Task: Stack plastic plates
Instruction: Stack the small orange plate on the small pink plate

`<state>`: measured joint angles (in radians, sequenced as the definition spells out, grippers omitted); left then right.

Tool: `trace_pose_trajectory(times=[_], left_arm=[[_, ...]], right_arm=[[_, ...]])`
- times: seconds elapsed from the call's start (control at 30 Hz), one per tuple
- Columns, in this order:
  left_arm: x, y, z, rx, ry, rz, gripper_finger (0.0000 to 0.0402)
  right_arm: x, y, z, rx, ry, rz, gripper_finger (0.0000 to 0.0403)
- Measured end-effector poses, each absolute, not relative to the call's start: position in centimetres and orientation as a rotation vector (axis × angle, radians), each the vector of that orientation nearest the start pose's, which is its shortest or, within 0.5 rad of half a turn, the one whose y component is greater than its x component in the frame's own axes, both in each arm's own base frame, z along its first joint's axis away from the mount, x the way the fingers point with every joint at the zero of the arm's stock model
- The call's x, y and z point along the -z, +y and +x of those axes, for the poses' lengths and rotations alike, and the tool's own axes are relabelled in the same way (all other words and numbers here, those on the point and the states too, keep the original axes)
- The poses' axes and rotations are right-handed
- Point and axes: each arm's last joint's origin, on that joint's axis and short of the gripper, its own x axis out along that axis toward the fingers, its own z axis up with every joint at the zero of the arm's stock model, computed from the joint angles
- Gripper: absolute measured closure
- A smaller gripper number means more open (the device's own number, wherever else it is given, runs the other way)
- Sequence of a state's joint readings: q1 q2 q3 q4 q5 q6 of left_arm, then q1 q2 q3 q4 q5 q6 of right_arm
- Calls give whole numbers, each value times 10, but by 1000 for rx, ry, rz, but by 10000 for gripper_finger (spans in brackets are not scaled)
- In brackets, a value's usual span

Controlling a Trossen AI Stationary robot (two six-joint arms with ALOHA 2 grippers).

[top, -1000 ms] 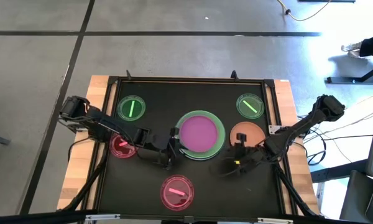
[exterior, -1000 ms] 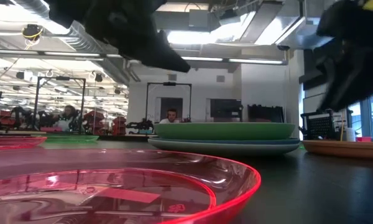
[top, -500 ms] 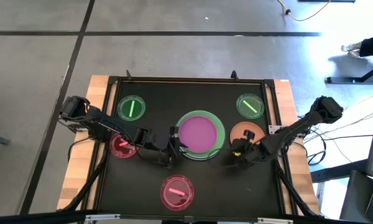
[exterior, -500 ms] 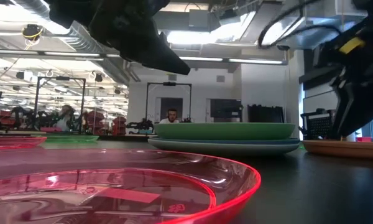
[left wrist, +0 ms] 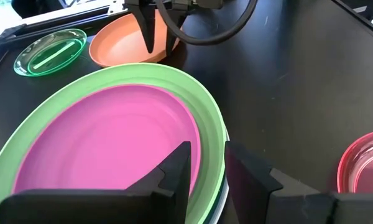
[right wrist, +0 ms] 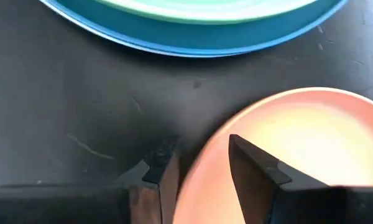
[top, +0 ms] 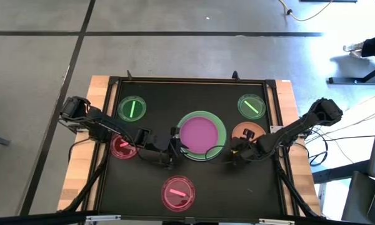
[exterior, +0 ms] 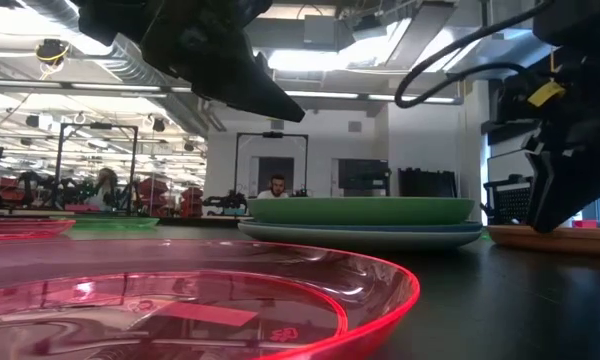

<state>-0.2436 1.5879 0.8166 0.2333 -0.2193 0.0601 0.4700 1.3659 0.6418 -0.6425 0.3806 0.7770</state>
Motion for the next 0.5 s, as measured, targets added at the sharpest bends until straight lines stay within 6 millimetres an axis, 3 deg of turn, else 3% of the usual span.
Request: trace_pose_trajectory(times=[0.37, 0.5], left_arm=[[-190, -72, 316, 39, 524, 182, 310], [-190, -72, 316, 39, 524, 182, 310]], right_arm=[[-143, 80, 187, 425, 1185, 141, 276], [-144, 80, 188, 415, 1185, 117, 304]])
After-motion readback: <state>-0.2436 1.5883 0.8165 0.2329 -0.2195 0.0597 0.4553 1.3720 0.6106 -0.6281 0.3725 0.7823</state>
